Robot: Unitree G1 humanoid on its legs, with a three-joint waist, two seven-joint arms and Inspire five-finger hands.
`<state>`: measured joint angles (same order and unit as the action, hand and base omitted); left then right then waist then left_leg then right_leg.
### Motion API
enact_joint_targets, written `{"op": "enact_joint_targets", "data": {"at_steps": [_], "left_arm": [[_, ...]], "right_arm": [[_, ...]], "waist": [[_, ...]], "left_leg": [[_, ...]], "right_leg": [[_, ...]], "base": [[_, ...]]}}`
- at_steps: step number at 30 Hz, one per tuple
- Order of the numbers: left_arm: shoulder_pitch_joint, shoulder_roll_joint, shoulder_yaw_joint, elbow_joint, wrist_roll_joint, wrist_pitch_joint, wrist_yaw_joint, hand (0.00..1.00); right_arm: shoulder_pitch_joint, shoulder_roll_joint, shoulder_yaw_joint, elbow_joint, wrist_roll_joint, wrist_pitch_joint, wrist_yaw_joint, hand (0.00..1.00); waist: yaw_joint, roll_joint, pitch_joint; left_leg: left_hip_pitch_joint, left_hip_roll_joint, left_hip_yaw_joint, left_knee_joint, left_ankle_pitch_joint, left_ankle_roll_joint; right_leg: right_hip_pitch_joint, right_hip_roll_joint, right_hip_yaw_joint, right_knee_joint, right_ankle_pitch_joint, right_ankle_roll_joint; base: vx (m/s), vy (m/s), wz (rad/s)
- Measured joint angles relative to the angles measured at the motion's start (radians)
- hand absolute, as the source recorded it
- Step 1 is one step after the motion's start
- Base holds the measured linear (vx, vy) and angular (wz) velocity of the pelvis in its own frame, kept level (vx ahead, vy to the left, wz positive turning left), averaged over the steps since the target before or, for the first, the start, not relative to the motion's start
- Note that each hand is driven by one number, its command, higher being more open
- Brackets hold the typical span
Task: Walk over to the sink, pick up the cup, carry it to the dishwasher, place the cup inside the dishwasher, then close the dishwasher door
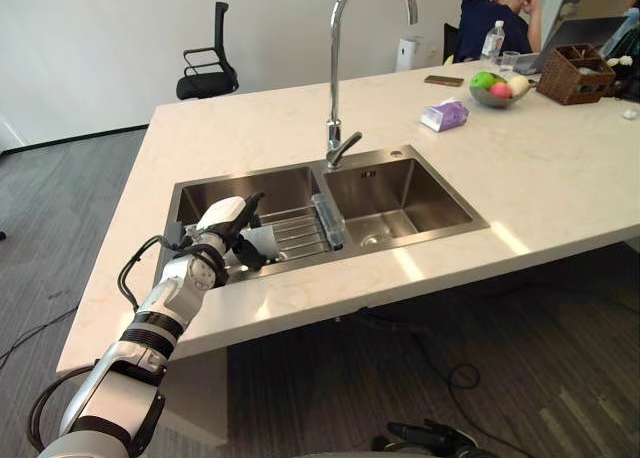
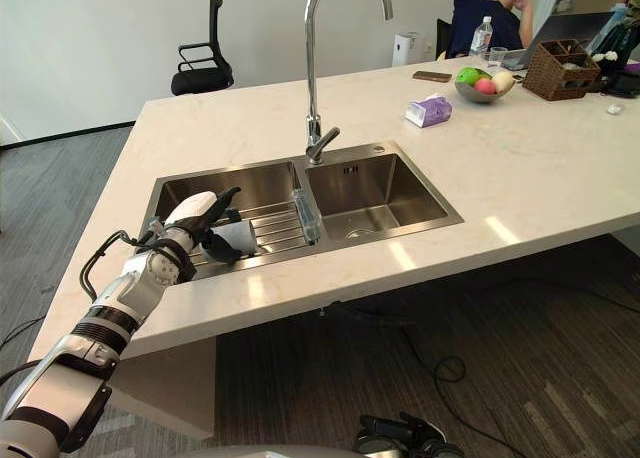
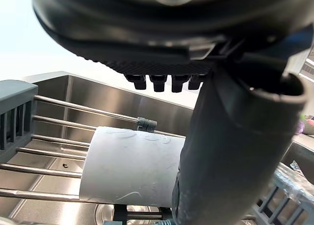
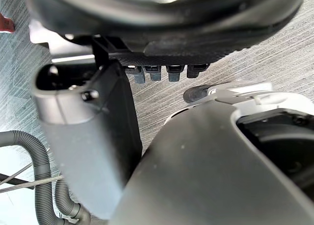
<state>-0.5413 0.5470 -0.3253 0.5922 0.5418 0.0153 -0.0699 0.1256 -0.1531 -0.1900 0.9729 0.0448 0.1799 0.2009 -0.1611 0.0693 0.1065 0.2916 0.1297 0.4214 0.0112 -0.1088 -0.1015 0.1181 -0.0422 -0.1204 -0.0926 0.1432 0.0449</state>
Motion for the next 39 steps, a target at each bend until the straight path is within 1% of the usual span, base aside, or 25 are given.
{"op": "enact_joint_targets", "data": {"at_steps": [5, 8, 13, 15, 19, 21, 26, 30, 31, 34, 39], "left_arm": [[0.000, -0.001, 0.001, 0.000, 0.051, 0.025, -0.029, 1.00], [-0.005, -0.001, 0.002, 0.000, 0.093, 0.066, -0.089, 1.00], [-0.017, -0.001, 0.002, 0.011, 0.157, 0.101, -0.156, 1.00], [-0.040, -0.007, 0.003, 0.045, 0.168, 0.124, -0.194, 1.00], [-0.057, -0.020, 0.006, 0.088, 0.190, 0.160, -0.237, 1.00], [-0.057, -0.028, 0.017, 0.120, 0.192, 0.166, -0.245, 1.00], [-0.067, -0.051, 0.063, 0.182, 0.195, 0.185, -0.244, 1.00], [-0.068, -0.069, 0.067, 0.242, 0.131, 0.212, -0.226, 1.00], [-0.067, -0.075, 0.086, 0.242, 0.111, 0.227, -0.214, 1.00], [-0.064, -0.074, 0.103, 0.253, 0.050, 0.254, -0.212, 1.00], [-0.065, -0.071, 0.123, 0.284, 0.025, 0.271, -0.216, 1.00]], "right_arm": [[-0.006, -0.004, -0.004, -0.006, -0.005, 0.004, 0.013, 1.00], [-0.007, -0.004, -0.028, -0.007, -0.010, 0.014, 0.028, 1.00], [-0.016, -0.007, -0.040, -0.010, -0.023, 0.027, 0.040, 1.00], [-0.024, -0.012, -0.040, -0.013, -0.033, 0.041, 0.047, 1.00], [-0.030, -0.024, -0.040, -0.018, -0.040, 0.062, 0.066, 1.00], [-0.034, -0.027, -0.040, -0.018, -0.041, 0.072, 0.072, 1.00], [-0.040, -0.027, -0.040, -0.018, -0.044, 0.094, 0.080, 1.00], [-0.044, -0.030, -0.039, -0.018, -0.049, 0.110, 0.091, 1.00], [-0.045, -0.031, -0.039, -0.018, -0.049, 0.119, 0.094, 1.00], [-0.047, -0.036, -0.039, -0.018, -0.050, 0.130, 0.110, 1.00], [-0.057, -0.044, -0.041, -0.022, -0.084, 0.150, 0.135, 1.00]], "waist": [[-0.020, 0.014, 0.007], [-0.027, 0.025, 0.009], [-0.049, 0.040, 0.012], [-0.052, 0.049, 0.017], [-0.059, 0.059, 0.022], [-0.065, 0.063, 0.024], [-0.072, 0.063, 0.024], [-0.076, 0.062, 0.025], [-0.076, 0.062, 0.025], [-0.078, 0.062, 0.025], [-0.083, 0.069, 0.032]], "left_leg": [[0.004, 0.000, 0.004, 0.001, -0.002, -0.001], [0.008, 0.001, 0.010, 0.003, -0.007, -0.007], [0.009, 0.008, 0.017, 0.010, -0.012, -0.015], [0.015, 0.013, 0.029, 0.010, -0.013, -0.017], [0.016, 0.019, 0.033, 0.012, -0.015, -0.020], [0.016, 0.022, 0.033, 0.013, -0.016, -0.020], [0.024, 0.031, 0.033, 0.017, -0.016, -0.021], [0.037, 0.033, 0.034, 0.021, -0.020, -0.026], [0.037, 0.033, 0.035, 0.021, -0.021, -0.027], [0.042, 0.035, 0.037, 0.022, -0.024, -0.032], [0.057, 0.039, 0.037, 0.030, -0.030, -0.038]], "right_leg": [[0.001, 0.001, 0.005, 0.000, 0.000, 0.000], [0.001, 0.003, 0.011, 0.000, 0.000, 0.000], [0.001, 0.008, 0.017, 0.000, -0.003, -0.003], [0.001, 0.015, 0.028, 0.000, -0.004, -0.003], [0.000, 0.022, 0.031, 0.000, -0.007, -0.004], [0.001, 0.025, 0.031, 0.000, -0.009, -0.005], [0.010, 0.033, 0.030, 0.000, -0.012, -0.010], [0.021, 0.036, 0.035, -0.001, -0.013, -0.011], [0.021, 0.036, 0.036, -0.001, -0.014, -0.011], [0.024, 0.038, 0.039, -0.001, -0.013, -0.011], [0.039, 0.042, 0.048, -0.001, -0.014, -0.011]], "base": [[-0.02, -0.006, -0.02], [-0.05, -0.015, -0.06], [-0.04, -0.023, -0.05], [-0.03, -0.024, -0.14], [-0.01, -0.014, -0.04], [0.00, 0.000, 0.00], [0.00, 0.000, 0.00], [-0.01, -0.003, -0.02], [-0.03, -0.006, -0.04], [0.00, 0.000, 0.00], [-0.02, -0.009, -0.06]]}}
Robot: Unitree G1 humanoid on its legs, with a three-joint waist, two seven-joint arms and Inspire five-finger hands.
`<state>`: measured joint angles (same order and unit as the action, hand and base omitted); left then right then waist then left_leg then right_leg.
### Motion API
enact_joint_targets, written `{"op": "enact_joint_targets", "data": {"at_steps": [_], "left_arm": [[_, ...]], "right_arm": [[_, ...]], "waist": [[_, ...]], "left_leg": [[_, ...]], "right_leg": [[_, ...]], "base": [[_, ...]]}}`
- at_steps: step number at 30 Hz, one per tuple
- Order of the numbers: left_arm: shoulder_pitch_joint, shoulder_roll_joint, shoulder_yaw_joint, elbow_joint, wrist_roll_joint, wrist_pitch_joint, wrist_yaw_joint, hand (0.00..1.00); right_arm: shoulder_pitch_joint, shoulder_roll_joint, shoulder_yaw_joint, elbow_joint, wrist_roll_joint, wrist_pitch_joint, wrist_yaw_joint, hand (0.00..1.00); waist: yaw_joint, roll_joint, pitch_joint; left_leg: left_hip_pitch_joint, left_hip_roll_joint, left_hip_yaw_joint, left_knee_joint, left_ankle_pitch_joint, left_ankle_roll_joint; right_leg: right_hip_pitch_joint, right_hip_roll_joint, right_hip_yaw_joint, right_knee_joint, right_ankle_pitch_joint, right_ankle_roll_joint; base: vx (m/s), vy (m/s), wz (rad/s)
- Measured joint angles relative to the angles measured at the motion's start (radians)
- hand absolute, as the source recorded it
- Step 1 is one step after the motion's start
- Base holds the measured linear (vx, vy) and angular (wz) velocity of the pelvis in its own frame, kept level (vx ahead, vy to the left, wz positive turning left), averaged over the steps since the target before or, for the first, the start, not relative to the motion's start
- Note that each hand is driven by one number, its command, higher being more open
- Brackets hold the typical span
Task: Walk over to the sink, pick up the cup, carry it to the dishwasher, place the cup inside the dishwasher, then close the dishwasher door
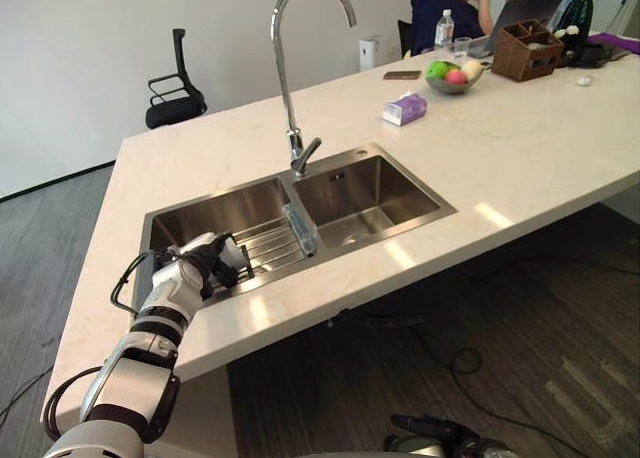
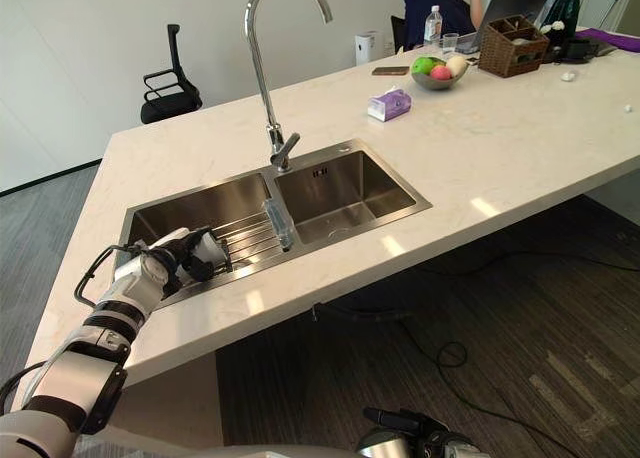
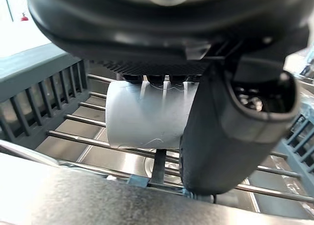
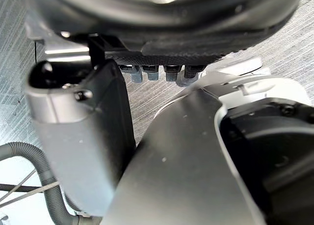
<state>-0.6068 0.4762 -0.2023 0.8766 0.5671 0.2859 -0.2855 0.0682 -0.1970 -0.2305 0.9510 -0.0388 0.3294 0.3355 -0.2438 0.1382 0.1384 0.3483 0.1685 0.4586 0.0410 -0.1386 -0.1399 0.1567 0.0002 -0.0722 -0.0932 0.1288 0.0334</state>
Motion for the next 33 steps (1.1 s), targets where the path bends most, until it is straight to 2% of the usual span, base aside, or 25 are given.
{"op": "enact_joint_targets", "data": {"at_steps": [1, 5, 9, 15, 18, 22, 26, 29, 33], "left_arm": [[0.000, 0.000, 0.000, 0.000, -0.004, 0.008, -0.006, 0.00], [-0.007, 0.016, 0.001, 0.000, -0.010, 0.024, -0.043, 0.00], [-0.025, 0.037, 0.011, 0.002, -0.019, 0.018, -0.066, 0.00], [-0.024, 0.056, 0.008, 0.002, -0.058, -0.049, -0.069, 0.00], [-0.024, 0.062, -0.003, 0.001, -0.069, -0.084, -0.049, 0.00], [-0.011, 0.048, -0.014, -0.005, -0.124, -0.182, 0.066, 0.00], [0.005, 0.034, -0.026, -0.009, -0.179, -0.237, 0.176, 0.00], [0.023, 0.019, -0.025, -0.025, -0.269, -0.287, 0.260, 0.00], [0.070, 0.008, -0.019, -0.151, -0.387, -0.353, 0.372, 0.00]], "right_arm": [[-0.001, -0.002, 0.000, -0.009, -0.006, 0.011, 0.009, 1.00], [-0.008, -0.002, -0.006, -0.031, -0.045, 0.034, 0.032, 1.00], [-0.018, -0.004, -0.007, -0.033, -0.084, 0.039, 0.047, 1.00], [-0.018, -0.009, -0.003, -0.031, -0.086, 0.035, 0.050, 1.00], [-0.016, -0.012, 0.002, -0.026, -0.084, 0.014, 0.049, 1.00], [-0.013, -0.015, 0.011, -0.013, -0.071, -0.024, 0.033, 1.00], [-0.012, -0.015, 0.023, 0.004, -0.058, -0.058, 0.014, 1.00], [-0.012, -0.012, 0.024, 0.026, -0.020, -0.076, 0.005, 1.00], [-0.013, 0.010, 0.039, 0.035, 0.019, -0.101, -0.018, 1.00]], "waist": [[-0.003, 0.003, 0.002], [-0.017, 0.009, 0.005], [-0.017, 0.010, 0.006], [-0.011, 0.011, 0.007], [-0.004, 0.011, 0.007], [0.011, 0.008, 0.009], [0.013, 0.004, 0.012], [0.027, -0.001, 0.016], [0.047, -0.042, 0.037]], "left_leg": [[0.001, 0.000, 0.000, 0.001, -0.003, -0.004], [0.001, 0.001, 0.000, 0.002, -0.006, -0.007], [0.000, 0.004, -0.001, 0.006, -0.011, -0.008], [-0.005, 0.004, -0.006, 0.006, -0.020, -0.009], [-0.009, 0.003, -0.007, 0.006, -0.022, -0.006], [-0.030, 0.002, -0.017, 0.007, -0.023, -0.004], [-0.037, 0.003, -0.034, 0.006, -0.017, 0.004], [-0.042, 0.003, -0.039, 0.005, -0.014, 0.010], [-0.058, -0.002, -0.051, 0.004, -0.012, 0.013]], "right_leg": [[0.001, 0.000, 0.001, 0.000, -0.002, 0.003], [0.001, 0.001, 0.003, 0.000, -0.002, 0.003], [0.000, 0.005, 0.007, 0.000, -0.003, 0.003], [-0.002, 0.004, 0.003, 0.000, -0.004, 0.004], [-0.005, 0.003, 0.002, 0.000, -0.007, 0.007], [-0.021, 0.000, -0.008, 0.000, -0.008, 0.008], [-0.022, 0.000, -0.024, 0.000, -0.009, 0.002], [-0.022, 0.000, -0.031, 0.000, -0.010, 0.002], [-0.032, -0.002, -0.046, 0.000, -0.010, 0.002]], "base": [[-0.04, -0.006, -0.02], [-0.01, -0.002, 0.00], [-0.01, -0.006, -0.02], [-0.01, -0.002, 0.01], [0.00, 0.000, 0.00], [-0.01, -0.013, 0.05], [0.02, -0.013, 0.12], [0.02, -0.006, 0.05], [-0.02, -0.010, 0.06]]}}
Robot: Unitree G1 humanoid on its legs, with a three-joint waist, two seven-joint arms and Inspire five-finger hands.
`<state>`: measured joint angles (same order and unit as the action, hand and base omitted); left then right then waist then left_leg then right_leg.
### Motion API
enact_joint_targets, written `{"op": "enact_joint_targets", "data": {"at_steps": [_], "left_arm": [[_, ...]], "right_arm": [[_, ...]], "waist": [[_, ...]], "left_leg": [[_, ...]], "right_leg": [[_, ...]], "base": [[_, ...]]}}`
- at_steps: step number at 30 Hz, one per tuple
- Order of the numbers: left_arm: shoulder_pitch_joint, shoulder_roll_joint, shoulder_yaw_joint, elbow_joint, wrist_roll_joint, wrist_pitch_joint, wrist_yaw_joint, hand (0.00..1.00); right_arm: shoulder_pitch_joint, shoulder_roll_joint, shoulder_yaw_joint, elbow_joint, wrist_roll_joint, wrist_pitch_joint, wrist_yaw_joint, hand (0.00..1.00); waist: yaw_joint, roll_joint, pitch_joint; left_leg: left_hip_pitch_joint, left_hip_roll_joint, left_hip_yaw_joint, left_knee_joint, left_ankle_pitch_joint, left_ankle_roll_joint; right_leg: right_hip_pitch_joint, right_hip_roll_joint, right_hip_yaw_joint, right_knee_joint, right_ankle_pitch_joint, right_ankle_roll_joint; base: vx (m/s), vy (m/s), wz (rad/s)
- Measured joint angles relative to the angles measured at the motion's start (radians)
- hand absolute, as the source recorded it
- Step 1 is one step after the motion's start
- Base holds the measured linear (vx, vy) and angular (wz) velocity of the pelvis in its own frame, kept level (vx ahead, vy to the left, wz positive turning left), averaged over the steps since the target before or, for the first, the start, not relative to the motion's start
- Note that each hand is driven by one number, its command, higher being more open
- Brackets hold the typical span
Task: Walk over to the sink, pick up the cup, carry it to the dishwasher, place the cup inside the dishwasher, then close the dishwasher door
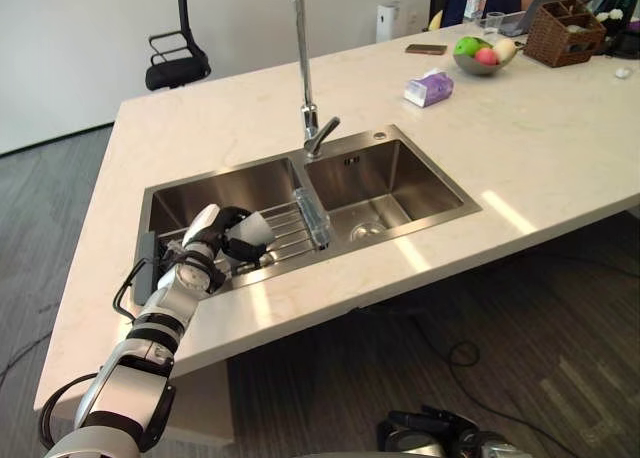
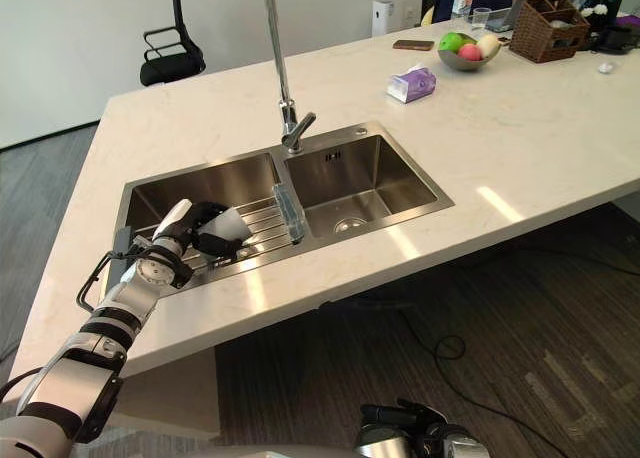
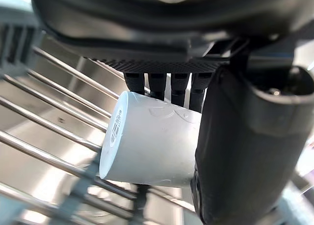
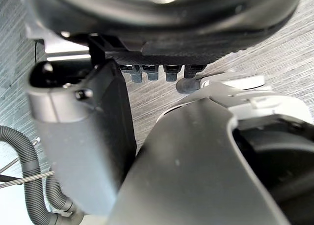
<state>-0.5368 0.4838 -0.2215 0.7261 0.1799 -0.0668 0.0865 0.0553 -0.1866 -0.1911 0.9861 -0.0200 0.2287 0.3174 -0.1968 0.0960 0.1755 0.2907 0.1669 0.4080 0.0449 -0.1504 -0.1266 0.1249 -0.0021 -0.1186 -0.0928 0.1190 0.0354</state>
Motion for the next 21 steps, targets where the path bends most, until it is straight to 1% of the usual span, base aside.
{"op": "enact_joint_targets", "data": {"at_steps": [2, 4, 5, 8, 9, 10, 11, 13, 16, 17, 19, 20, 21], "left_arm": [[0.030, -0.021, 0.017, -0.053, -0.034, -0.024, 0.034, 0.00], [0.054, -0.047, 0.052, -0.114, -0.068, -0.047, 0.078, 0.00], [0.066, -0.054, 0.073, -0.152, -0.099, -0.072, 0.111, 0.00], [0.095, -0.094, 0.168, -0.274, -0.182, -0.113, 0.171, 0.00], [0.118, -0.114, 0.214, -0.350, -0.208, -0.131, 0.202, 0.00], [0.141, -0.125, 0.244, -0.421, -0.224, -0.152, 0.235, 0.00], [0.154, -0.130, 0.257, -0.455, -0.226, -0.162, 0.250, 0.00], [0.207, -0.150, 0.300, -0.578, -0.230, -0.192, 0.295, 0.00], [0.266, -0.157, 0.333, -0.677, -0.229, -0.213, 0.325, 0.00], [0.291, -0.161, 0.336, -0.717, -0.222, -0.217, 0.340, 0.00], [0.329, -0.193, 0.343, -0.772, -0.213, -0.221, 0.348, 0.00], [0.354, -0.226, 0.343, -0.808, -0.201, -0.230, 0.349, 0.00], [0.366, -0.234, 0.343, -0.819, -0.194, -0.238, 0.349, 0.00]], "right_arm": [[0.001, -0.001, 0.000, 0.010, 0.012, -0.010, -0.008, 1.00], [0.002, -0.002, -0.001, 0.022, 0.027, -0.018, -0.012, 1.00], [0.003, -0.002, -0.001, 0.026, 0.028, -0.027, -0.014, 1.00], [0.014, -0.004, -0.003, 0.027, 0.031, -0.045, -0.021, 1.00], [0.018, -0.003, -0.003, 0.028, 0.036, -0.052, -0.023, 1.00], [0.022, -0.003, -0.004, 0.028, 0.037, -0.058, -0.027, 1.00], [0.024, -0.003, -0.005, 0.029, 0.037, -0.059, -0.029, 1.00], [0.037, -0.004, -0.013, 0.034, 0.037, -0.060, -0.034, 1.00], [0.036, -0.002, -0.013, 0.042, 0.038, -0.059, -0.037, 1.00], [0.038, -0.002, -0.012, 0.045, 0.039, -0.059, -0.038, 1.00], [0.047, -0.001, -0.011, 0.047, 0.040, -0.058, -0.040, 1.00], [0.057, 0.000, -0.011, 0.048, 0.051, -0.058, -0.042, 1.00], [0.059, 0.001, -0.011, 0.049, 0.060, -0.058, -0.043, 1.00]], "waist": [[0.011, -0.001, 0.000], [0.021, -0.001, -0.001], [0.027, -0.001, -0.001], [0.047, -0.002, -0.001], [0.049, -0.004, -0.002], [0.061, -0.004, -0.002], [0.071, -0.004, -0.003], [0.104, -0.009, -0.010], [0.117, -0.019, -0.018], [0.128, -0.024, -0.021], [0.144, -0.029, -0.041], [0.157, -0.034, -0.054], [0.161, -0.036, -0.056]], "left_leg": [[-0.002, -0.004, -0.010, -0.004, 0.000, 0.001], [-0.003, -0.004, -0.047, -0.008, 0.001, 0.002], [-0.003, -0.006, -0.063, -0.011, 0.001, 0.003], [-0.011, -0.011, -0.081, -0.014, 0.007, 0.012], [-0.019, -0.013, -0.100, -0.014, 0.011, 0.018], [-0.025, -0.015, -0.111, -0.016, 0.014, 0.023], [-0.026, -0.016, -0.114, -0.016, 0.016, 0.025], [-0.036, -0.017, -0.127, -0.016, 0.021, 0.028], [-0.052, -0.019, -0.156, -0.019, 0.028, 0.031], [-0.061, -0.022, -0.169, -0.022, 0.034, 0.033], [-0.093, -0.026, -0.194, -0.017, 0.039, 0.035], [-0.113, -0.032, -0.213, -0.016, 0.047, 0.040], [-0.119, -0.034, -0.221, -0.016, 0.049, 0.041]], "right_leg": [[-0.004, -0.002, -0.004, 0.000, 0.000, 0.000], [-0.003, -0.002, -0.013, 0.001, 0.000, 0.000], [-0.003, -0.003, -0.018, 0.005, 0.000, 0.000], [-0.003, -0.010, -0.034, 0.005, 0.001, 0.000], [-0.003, -0.014, -0.049, 0.004, 0.001, 0.001], [-0.003, -0.017, -0.057, 0.000, 0.001, 0.001], [-0.003, -0.018, -0.060, 0.000, 0.001, 0.000], [-0.003, -0.021, -0.073, 0.000, 0.000, 0.000], [-0.004, -0.029, -0.098, 0.000, 0.000, 0.001], [-0.007, -0.033, -0.110, 0.000, 0.000, 0.001], [-0.022, -0.043, -0.131, 0.000, 0.001, 0.001], [-0.031, -0.050, -0.152, 0.000, 0.001, 0.001], [-0.031, -0.052, -0.160, 0.000, 0.001, 0.002]], "base": [[0.01, -0.006, 0.05], [0.02, -0.017, 0.09], [0.00, -0.015, 0.09], [-0.04, -0.011, 0.18], [-0.08, -0.020, 0.31], [-0.08, -0.020, 0.29], [-0.08, -0.022, 0.20], [-0.09, -0.030, 0.16], [-0.07, -0.030, 0.27], [-0.06, -0.017, 0.34], [-0.04, -0.010, 0.38], [0.00, 0.002, 0.37], [0.02, 0.012, 0.41]]}}
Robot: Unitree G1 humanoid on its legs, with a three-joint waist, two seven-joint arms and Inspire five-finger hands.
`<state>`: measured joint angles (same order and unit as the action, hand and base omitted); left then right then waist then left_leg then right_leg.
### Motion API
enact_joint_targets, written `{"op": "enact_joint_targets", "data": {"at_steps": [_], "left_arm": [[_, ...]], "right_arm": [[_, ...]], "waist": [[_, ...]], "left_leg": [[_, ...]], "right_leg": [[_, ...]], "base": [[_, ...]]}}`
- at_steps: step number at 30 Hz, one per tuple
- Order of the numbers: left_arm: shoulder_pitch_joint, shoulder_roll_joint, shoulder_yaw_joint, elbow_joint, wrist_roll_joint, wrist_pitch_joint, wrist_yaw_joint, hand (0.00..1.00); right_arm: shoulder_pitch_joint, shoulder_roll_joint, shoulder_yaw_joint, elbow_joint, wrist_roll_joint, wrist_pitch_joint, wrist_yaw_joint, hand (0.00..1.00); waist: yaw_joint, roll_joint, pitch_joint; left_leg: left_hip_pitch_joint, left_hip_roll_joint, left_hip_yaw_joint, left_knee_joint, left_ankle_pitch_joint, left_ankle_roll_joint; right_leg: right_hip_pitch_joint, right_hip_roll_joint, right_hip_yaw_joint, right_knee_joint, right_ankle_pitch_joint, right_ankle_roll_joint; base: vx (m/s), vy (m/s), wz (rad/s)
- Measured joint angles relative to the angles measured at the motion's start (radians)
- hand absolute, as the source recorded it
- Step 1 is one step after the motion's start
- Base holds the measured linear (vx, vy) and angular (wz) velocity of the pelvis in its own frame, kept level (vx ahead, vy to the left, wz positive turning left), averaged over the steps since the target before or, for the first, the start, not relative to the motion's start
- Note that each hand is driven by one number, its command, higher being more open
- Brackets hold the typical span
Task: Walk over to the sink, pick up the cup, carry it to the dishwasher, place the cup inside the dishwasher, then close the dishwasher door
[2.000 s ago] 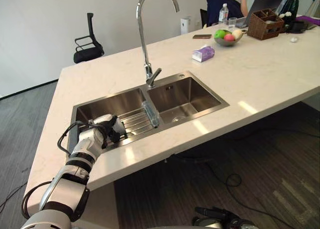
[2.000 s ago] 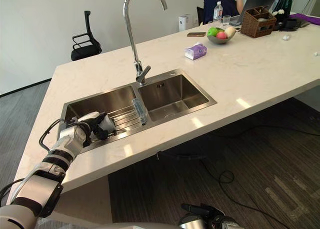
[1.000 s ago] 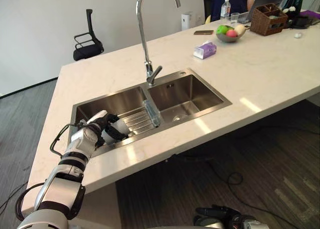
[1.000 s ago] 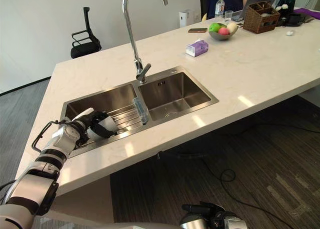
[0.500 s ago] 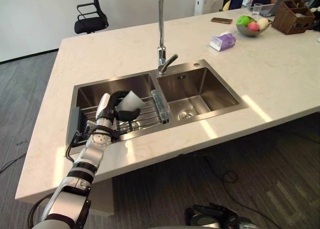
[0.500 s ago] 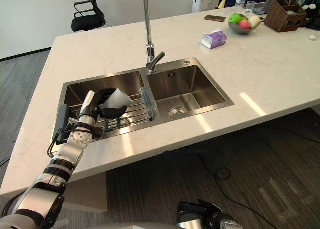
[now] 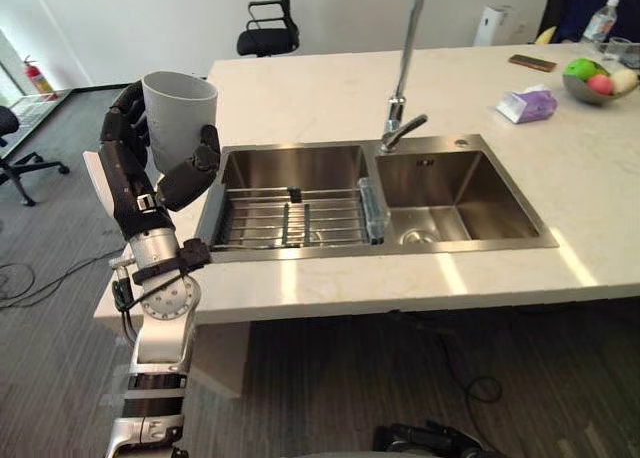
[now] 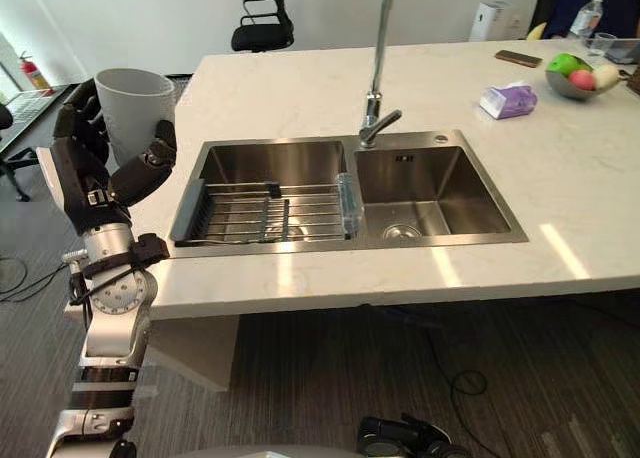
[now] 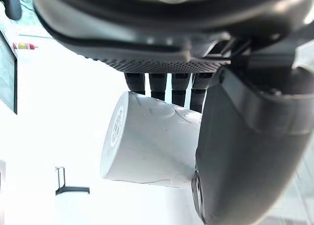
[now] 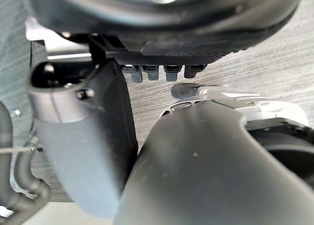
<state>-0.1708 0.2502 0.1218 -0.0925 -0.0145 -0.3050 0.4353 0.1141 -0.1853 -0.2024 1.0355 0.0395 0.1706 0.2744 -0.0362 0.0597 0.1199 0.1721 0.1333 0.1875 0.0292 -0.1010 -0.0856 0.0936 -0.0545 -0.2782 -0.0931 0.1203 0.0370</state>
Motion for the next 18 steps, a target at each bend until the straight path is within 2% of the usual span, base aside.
{"op": "enact_joint_targets", "data": {"at_steps": [5, 9, 12, 15, 16, 17, 18], "left_arm": [[0.073, -0.003, 0.039, -0.108, 0.078, -0.007, 0.000, 0.00], [0.197, -0.006, 0.137, -0.201, 0.095, -0.025, 0.008, 0.00], [0.318, -0.059, 0.196, -0.232, 0.094, -0.023, 0.016, 0.00], [0.420, -0.097, 0.228, -0.270, 0.094, 0.010, 0.040, 0.00], [0.444, -0.114, 0.241, -0.287, 0.093, 0.010, 0.049, 0.00], [0.452, -0.119, 0.245, -0.294, 0.092, 0.009, 0.050, 0.00], [0.455, -0.121, 0.246, -0.297, 0.092, -0.001, 0.056, 0.00]], "right_arm": [[0.007, 0.010, 0.001, 0.017, 0.008, -0.012, -0.013, 1.00], [0.012, 0.008, 0.020, 0.019, -0.037, -0.023, -0.011, 1.00], [0.012, 0.001, 0.037, 0.019, -0.085, -0.012, 0.011, 1.00], [0.003, -0.013, 0.103, 0.038, -0.108, -0.016, 0.035, 1.00], [-0.016, -0.022, 0.113, 0.063, -0.113, -0.023, 0.038, 1.00], [-0.016, -0.022, 0.113, 0.065, -0.113, -0.020, 0.033, 1.00], [-0.020, -0.024, 0.112, 0.079, -0.111, -0.011, 0.018, 1.00]], "waist": [[0.041, -0.012, -0.009], [0.072, -0.014, -0.033], [0.113, -0.014, -0.032], [0.173, -0.004, -0.026], [0.202, 0.001, -0.023], [0.214, -0.002, -0.023], [0.217, -0.022, -0.018]], "left_leg": [[-0.028, -0.014, -0.043, 0.008, 0.010, 0.006], [-0.104, -0.019, -0.118, 0.076, -0.006, 0.015], [-0.143, -0.039, -0.233, 0.115, 0.001, 0.012], [-0.191, -0.068, -0.384, 0.078, 0.059, -0.002], [-0.200, -0.056, -0.382, 0.027, 0.062, 0.012], [-0.204, -0.042, -0.336, 0.003, 0.060, 0.046], [-0.211, -0.036, -0.228, -0.047, 0.050, 0.174]], "right_leg": [[-0.002, -0.014, -0.037, 0.000, 0.001, 0.002], [0.000, -0.024, -0.109, 0.006, -0.009, 0.011], [0.039, -0.029, -0.215, 0.007, -0.025, 0.012], [0.063, -0.042, -0.374, 0.025, -0.067, 0.015], [0.066, -0.050, -0.454, 0.051, -0.090, 0.016], [0.073, -0.055, -0.503, 0.054, -0.094, 0.012], [0.098, -0.084, -0.615, 0.046, -0.099, 0.011]], "base": [[0.00, 0.017, 0.26], [-0.01, 0.001, 0.55], [-0.03, -0.015, 1.05], [-0.09, -0.058, 1.60], [-0.15, -0.105, 1.80], [-0.14, -0.094, 2.29], [-0.12, -0.019, 2.76]]}}
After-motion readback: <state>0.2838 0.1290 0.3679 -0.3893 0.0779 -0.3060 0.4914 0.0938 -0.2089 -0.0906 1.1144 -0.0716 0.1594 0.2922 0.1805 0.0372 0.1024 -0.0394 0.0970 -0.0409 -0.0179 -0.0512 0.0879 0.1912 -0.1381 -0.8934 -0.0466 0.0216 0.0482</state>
